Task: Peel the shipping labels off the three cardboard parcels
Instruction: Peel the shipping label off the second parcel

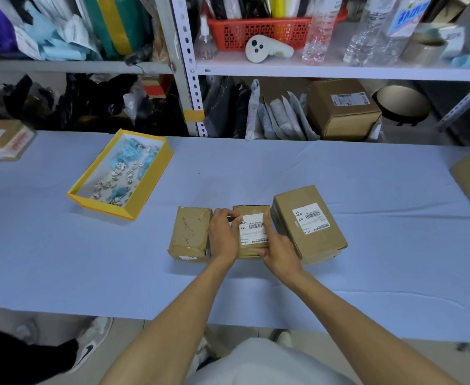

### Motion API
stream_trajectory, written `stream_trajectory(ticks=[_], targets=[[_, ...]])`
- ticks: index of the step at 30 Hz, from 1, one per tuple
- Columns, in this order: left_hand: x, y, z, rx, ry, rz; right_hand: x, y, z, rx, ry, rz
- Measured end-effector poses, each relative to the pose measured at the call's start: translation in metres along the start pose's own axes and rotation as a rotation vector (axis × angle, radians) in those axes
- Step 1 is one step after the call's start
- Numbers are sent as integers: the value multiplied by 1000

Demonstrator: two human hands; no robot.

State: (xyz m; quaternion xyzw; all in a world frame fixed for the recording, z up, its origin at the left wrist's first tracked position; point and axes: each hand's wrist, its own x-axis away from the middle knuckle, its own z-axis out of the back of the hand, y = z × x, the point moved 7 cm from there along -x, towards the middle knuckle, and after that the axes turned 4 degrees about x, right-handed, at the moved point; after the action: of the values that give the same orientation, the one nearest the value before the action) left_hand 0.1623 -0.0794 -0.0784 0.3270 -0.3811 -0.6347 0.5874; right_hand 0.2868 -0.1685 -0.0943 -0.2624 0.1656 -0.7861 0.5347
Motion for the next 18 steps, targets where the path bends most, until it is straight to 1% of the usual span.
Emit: stream_trajectory(ticks=[5,11,14,16,18], targets=[[0,4,-2,-105,-1,17,1,-1,0,7,-8,-1],[0,9,-8,-199,-47,45,2,1,-3,5,-8,4],[6,11,-7,-143,-23,57,2,4,-4,17,-2,0],[8,9,-2,-48,21,60,2,4,-6,22,2,1],[9,6,2,55,30,56,2,4,-7,26,7,3]])
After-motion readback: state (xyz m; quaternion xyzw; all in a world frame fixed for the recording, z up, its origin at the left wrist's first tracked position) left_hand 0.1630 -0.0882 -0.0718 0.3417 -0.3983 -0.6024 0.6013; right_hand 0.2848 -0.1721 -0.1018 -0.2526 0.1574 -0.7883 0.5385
